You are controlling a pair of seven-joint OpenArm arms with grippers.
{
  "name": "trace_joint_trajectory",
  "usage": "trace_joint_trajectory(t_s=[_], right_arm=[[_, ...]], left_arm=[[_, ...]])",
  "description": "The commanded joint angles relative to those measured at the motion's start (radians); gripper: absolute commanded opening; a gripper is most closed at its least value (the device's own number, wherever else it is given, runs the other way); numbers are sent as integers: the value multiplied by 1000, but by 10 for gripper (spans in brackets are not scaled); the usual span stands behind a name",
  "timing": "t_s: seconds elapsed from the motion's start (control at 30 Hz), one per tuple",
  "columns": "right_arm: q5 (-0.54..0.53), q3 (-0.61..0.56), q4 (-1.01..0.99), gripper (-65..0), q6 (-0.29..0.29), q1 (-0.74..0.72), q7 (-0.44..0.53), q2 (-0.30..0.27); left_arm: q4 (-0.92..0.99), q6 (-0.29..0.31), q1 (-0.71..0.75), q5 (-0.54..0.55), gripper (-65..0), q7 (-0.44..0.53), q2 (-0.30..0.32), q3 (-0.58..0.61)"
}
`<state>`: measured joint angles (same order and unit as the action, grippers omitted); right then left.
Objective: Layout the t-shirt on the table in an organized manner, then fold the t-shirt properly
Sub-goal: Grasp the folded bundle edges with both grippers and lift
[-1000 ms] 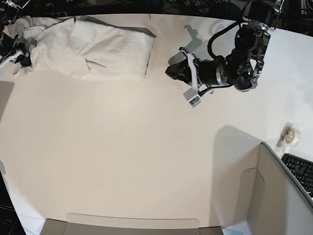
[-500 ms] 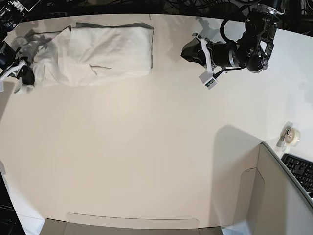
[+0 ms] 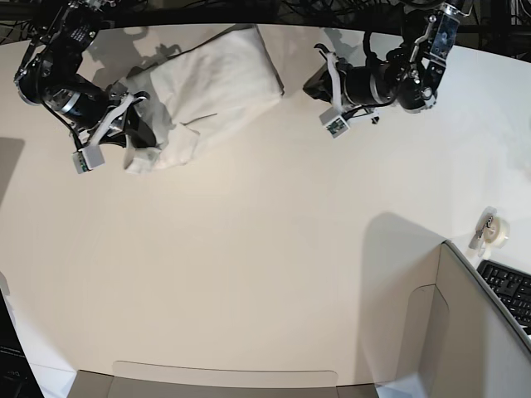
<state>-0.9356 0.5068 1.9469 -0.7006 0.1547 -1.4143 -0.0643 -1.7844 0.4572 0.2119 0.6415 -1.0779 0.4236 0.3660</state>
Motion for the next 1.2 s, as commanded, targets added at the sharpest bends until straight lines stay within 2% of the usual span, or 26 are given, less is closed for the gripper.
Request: trace_joint_trajectory(t_s=[0.0, 0.2, 0.53, 0.77, 0.97, 1.17], right_arm=[[-18, -17, 18, -650, 2, -7, 18, 14], [2, -63, 18, -650, 2, -17, 18, 117], [-4, -66, 18, -650, 2, -51, 18, 221], [-96, -67, 16, -650, 2, -68, 18, 221], [-101, -67, 16, -650, 2, -74, 18, 221], [-96, -67, 15, -650, 2, -102, 18, 221]], left_arm=[[2, -5, 19, -65, -650, -37, 5, 26], [2, -5, 21, -131, -650, -35, 5, 97], [57, -5, 16, -151, -650, -31, 4, 103], [91, -7, 16, -151, -650, -5, 2, 104], [91, -7, 14, -151, -650, -3, -7, 98], [-25, -7, 33, -151, -650, -31, -6, -38]])
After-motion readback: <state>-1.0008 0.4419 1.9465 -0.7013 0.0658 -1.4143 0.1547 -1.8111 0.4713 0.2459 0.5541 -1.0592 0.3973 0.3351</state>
